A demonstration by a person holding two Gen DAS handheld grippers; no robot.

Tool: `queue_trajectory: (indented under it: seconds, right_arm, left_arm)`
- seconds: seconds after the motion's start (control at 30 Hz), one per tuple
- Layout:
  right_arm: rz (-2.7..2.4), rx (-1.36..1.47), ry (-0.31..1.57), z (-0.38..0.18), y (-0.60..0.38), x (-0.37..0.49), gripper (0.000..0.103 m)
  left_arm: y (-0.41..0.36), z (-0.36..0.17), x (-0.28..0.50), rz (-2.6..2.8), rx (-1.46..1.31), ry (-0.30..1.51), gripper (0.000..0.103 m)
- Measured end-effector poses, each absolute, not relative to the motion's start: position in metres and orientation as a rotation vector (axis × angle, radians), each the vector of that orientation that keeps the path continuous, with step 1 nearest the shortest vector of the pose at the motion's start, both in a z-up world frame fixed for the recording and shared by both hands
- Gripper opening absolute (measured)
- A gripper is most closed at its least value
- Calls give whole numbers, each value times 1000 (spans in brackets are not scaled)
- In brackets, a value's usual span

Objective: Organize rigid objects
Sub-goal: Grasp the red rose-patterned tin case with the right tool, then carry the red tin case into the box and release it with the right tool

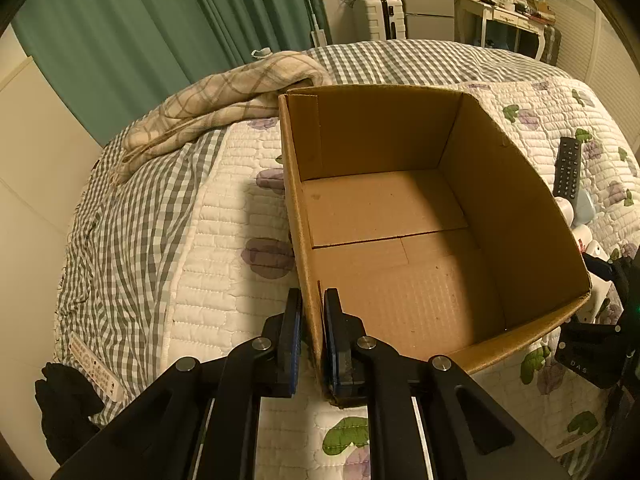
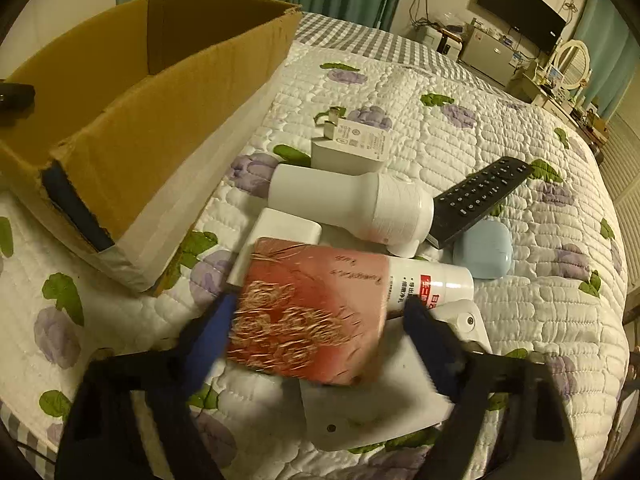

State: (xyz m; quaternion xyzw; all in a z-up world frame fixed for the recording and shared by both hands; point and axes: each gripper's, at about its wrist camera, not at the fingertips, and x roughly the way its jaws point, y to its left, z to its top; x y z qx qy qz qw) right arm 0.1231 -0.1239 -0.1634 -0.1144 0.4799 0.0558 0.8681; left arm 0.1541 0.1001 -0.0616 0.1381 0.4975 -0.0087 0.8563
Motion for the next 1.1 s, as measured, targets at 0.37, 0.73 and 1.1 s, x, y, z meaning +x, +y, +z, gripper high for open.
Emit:
queue_trajectory:
  seconds: [0.37,0.73,1.1]
  right_arm:
    - [154,-135,920,-126,-140,111,73]
    - [229,-125,665,-11,-127,133,73]
    - [367,-173,719,-44,-53,171,72]
  left_arm:
    - [99,-62,154,-17,298,1049,11]
    - [100,-61,154,-16,299,1049,11]
    - [98,-62,154,-13,300,1055,11]
